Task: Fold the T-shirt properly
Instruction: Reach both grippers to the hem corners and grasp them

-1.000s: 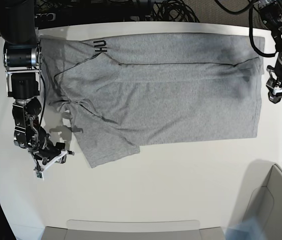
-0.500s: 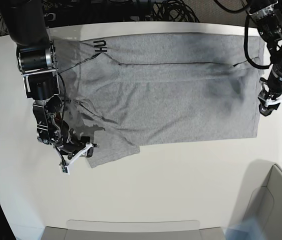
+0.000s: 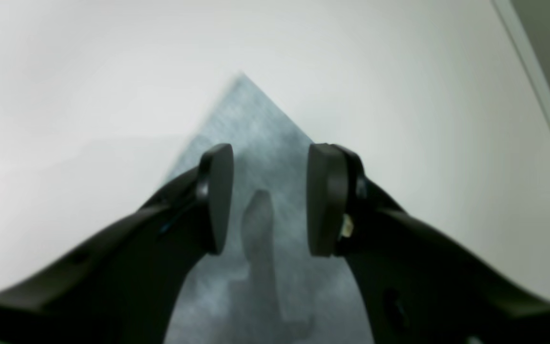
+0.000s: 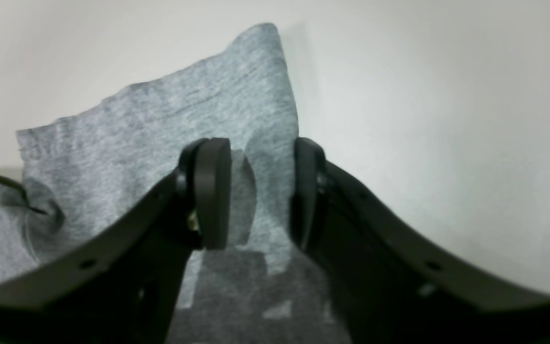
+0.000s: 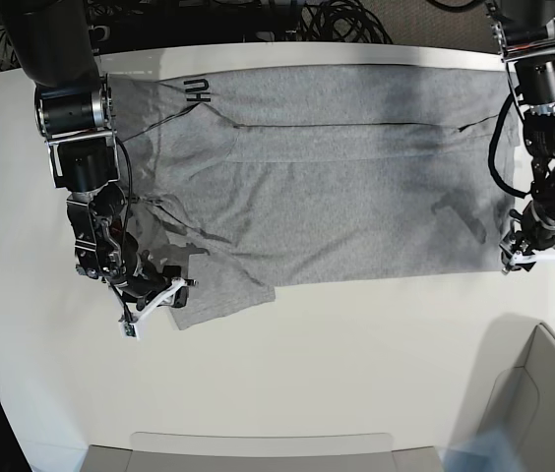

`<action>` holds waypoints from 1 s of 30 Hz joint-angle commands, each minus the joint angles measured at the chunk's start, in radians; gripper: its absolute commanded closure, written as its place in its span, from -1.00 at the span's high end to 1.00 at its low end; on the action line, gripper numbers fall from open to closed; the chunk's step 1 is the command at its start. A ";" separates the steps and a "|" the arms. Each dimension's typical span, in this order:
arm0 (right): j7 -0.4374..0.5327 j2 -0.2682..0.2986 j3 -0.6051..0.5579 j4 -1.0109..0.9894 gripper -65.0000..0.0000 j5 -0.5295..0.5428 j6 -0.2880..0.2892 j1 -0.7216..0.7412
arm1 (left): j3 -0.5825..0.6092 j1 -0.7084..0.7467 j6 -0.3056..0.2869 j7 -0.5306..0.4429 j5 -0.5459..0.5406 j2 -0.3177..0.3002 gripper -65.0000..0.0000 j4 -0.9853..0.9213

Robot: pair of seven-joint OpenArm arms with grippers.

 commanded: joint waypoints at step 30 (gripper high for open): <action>-0.050 0.007 0.000 0.028 -0.31 -0.012 -0.004 -0.002 | 0.350 -0.228 -0.245 -0.262 -0.008 -0.086 -0.04 -0.462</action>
